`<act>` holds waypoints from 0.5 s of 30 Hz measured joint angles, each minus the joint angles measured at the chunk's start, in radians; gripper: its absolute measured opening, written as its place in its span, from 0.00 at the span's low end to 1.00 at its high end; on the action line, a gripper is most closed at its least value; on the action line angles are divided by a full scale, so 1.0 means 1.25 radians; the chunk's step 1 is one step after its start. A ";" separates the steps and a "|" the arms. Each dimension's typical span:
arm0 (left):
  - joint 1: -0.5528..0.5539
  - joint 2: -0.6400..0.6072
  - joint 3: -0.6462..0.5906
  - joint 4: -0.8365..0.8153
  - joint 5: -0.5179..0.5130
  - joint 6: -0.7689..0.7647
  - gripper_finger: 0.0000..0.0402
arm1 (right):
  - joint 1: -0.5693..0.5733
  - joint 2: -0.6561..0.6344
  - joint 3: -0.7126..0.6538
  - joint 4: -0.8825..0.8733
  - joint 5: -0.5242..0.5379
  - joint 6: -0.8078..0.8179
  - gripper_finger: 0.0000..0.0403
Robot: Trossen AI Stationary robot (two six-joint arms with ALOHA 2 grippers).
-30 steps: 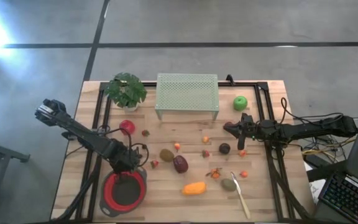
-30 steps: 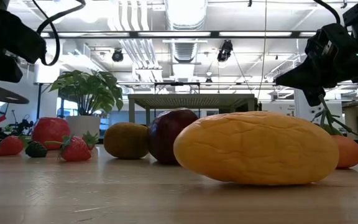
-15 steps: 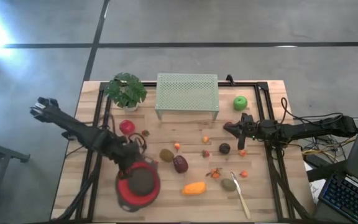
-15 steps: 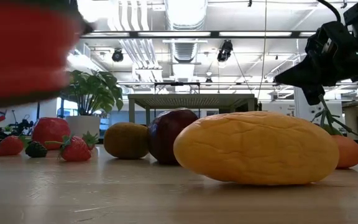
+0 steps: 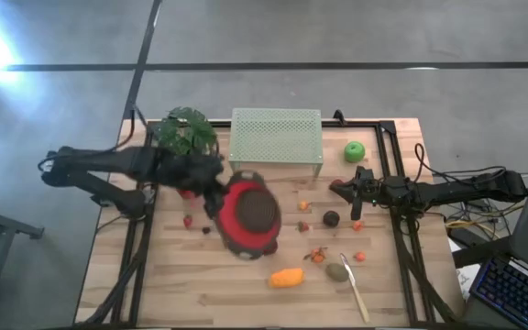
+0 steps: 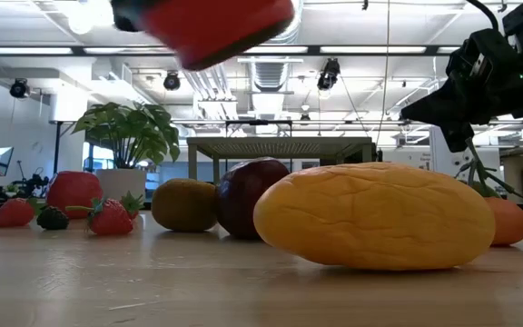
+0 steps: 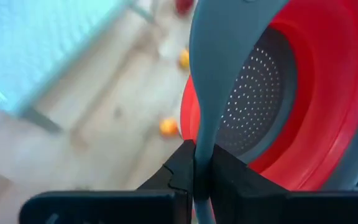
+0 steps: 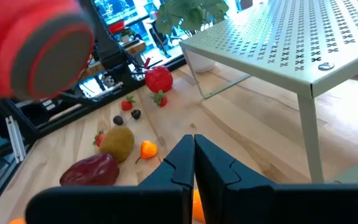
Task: Pick & Place Fruit
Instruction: Put the red strainer bowl on the shelf
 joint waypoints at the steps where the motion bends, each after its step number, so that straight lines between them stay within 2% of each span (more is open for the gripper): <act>1: 0.028 0.011 0.020 -0.003 0.003 0.018 0.09 | 0.000 0.000 0.000 0.000 0.000 0.000 0.02; 8: 0.231 0.123 0.188 -0.002 0.086 0.127 0.06 | 0.000 0.000 0.000 -0.001 0.000 -0.002 0.02; 15: 0.405 0.297 0.405 -0.025 0.253 0.142 0.10 | 0.000 0.000 0.000 -0.002 0.000 -0.003 0.02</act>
